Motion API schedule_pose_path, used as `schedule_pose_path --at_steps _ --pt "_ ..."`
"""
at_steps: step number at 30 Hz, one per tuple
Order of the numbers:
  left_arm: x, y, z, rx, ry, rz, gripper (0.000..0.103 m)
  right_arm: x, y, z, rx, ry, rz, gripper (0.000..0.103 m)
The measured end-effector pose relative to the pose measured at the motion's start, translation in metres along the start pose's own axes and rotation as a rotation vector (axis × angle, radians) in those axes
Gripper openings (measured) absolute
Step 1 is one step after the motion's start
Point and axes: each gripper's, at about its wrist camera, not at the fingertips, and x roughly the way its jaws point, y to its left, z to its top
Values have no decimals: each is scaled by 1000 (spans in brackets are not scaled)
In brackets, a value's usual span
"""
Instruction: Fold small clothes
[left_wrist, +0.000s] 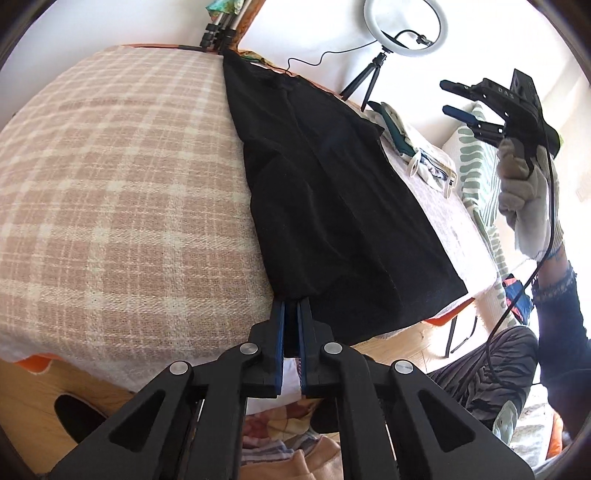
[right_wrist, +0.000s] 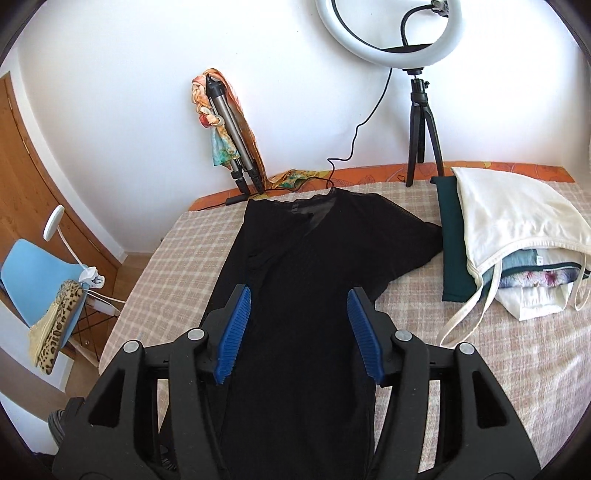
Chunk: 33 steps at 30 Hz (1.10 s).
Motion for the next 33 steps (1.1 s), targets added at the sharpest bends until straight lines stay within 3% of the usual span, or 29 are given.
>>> schedule_pose_path --at_steps 5,8,11,18,21,24,27,31,33 --pt "-22 -8 -9 77 -52 53 4 -8 -26 -23 48 5 -16 58" --pt "-17 -4 -12 90 -18 83 6 -7 -42 -29 73 6 -36 58" --pt "-16 0 -10 74 0 158 13 -9 -55 -31 100 7 -35 58" --pt "-43 -29 -2 220 -163 227 13 -28 -70 -36 88 -21 -67 58" --pt "-36 -51 6 297 -184 193 13 -37 -76 -40 87 -27 -79 60" --pt "-18 -75 12 349 -160 133 13 -49 -83 -45 91 -37 -83 67" --pt "3 -103 13 398 -137 68 14 -64 -92 -49 97 -49 -84 67" --pt "31 -146 7 504 -103 -5 35 -86 -111 -54 136 -76 -81 72" --pt "42 -168 1 566 -94 -30 38 -94 -121 -57 156 -82 -85 73"
